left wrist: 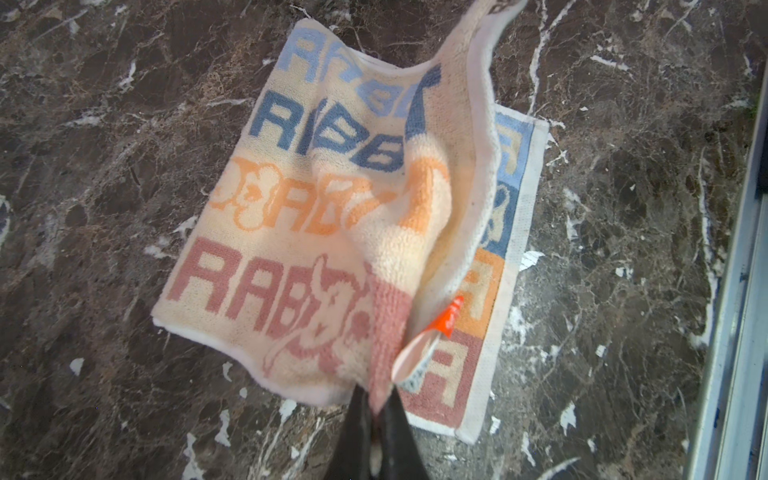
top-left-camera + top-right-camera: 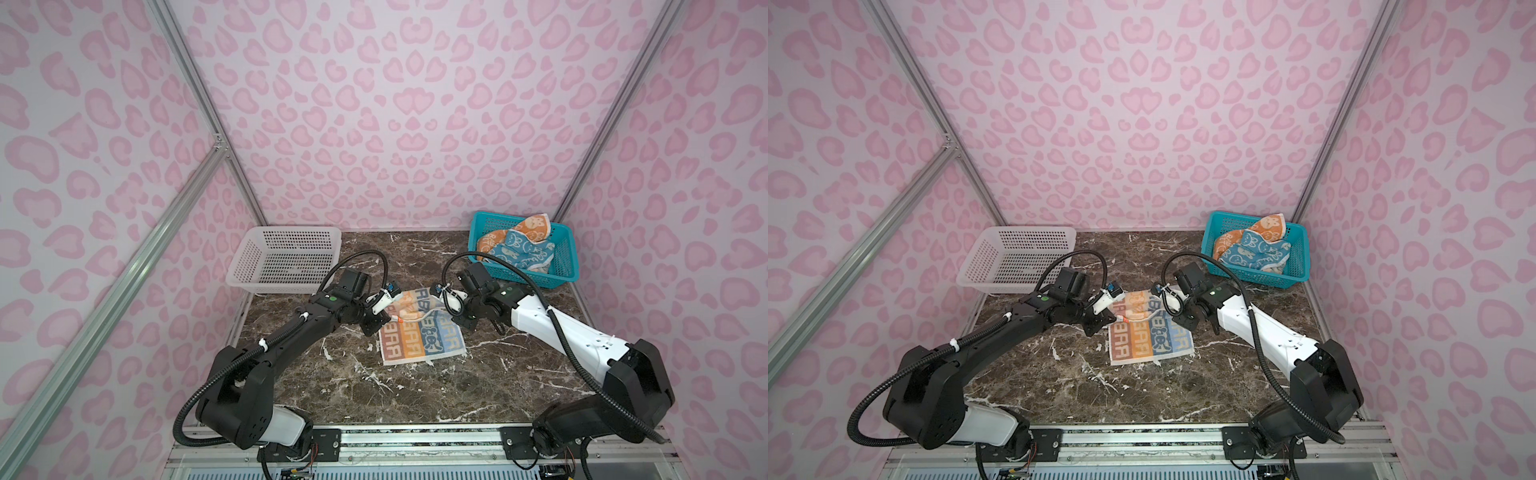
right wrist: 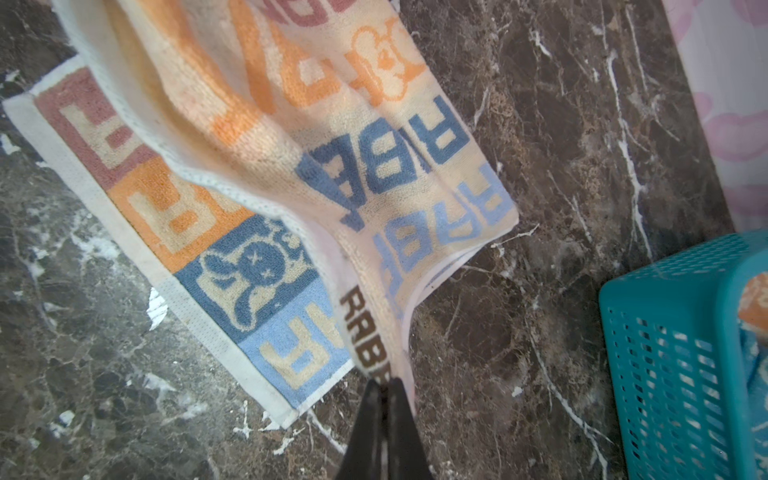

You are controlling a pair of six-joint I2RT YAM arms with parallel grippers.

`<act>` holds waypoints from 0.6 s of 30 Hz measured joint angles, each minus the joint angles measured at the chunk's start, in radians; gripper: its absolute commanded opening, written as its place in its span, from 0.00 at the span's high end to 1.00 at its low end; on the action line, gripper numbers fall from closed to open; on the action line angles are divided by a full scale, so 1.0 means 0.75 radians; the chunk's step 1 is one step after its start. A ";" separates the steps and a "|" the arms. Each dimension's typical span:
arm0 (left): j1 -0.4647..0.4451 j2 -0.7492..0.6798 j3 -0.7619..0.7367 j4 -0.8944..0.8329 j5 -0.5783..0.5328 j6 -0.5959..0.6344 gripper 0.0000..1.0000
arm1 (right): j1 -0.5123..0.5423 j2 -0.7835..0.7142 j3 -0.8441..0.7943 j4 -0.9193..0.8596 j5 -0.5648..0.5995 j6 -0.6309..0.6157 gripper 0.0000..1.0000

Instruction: Fold and stack the towels

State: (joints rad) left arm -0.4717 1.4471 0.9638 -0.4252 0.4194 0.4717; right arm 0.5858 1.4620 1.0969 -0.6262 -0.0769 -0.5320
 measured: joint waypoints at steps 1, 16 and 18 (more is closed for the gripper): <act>-0.003 0.000 -0.004 0.000 0.000 0.001 0.92 | 0.010 -0.002 -0.012 0.002 0.009 -0.003 1.00; -0.117 0.062 -0.057 -0.103 -0.002 0.008 0.78 | 0.162 0.002 -0.219 -0.008 0.067 0.037 0.83; -0.126 0.064 -0.063 -0.115 -0.011 0.016 0.77 | 0.163 -0.001 -0.231 -0.009 0.068 0.045 0.79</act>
State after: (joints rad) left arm -0.5663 1.4952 0.9169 -0.5114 0.4114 0.4835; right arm 0.7078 1.4616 0.9234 -0.6327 -0.0261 -0.4980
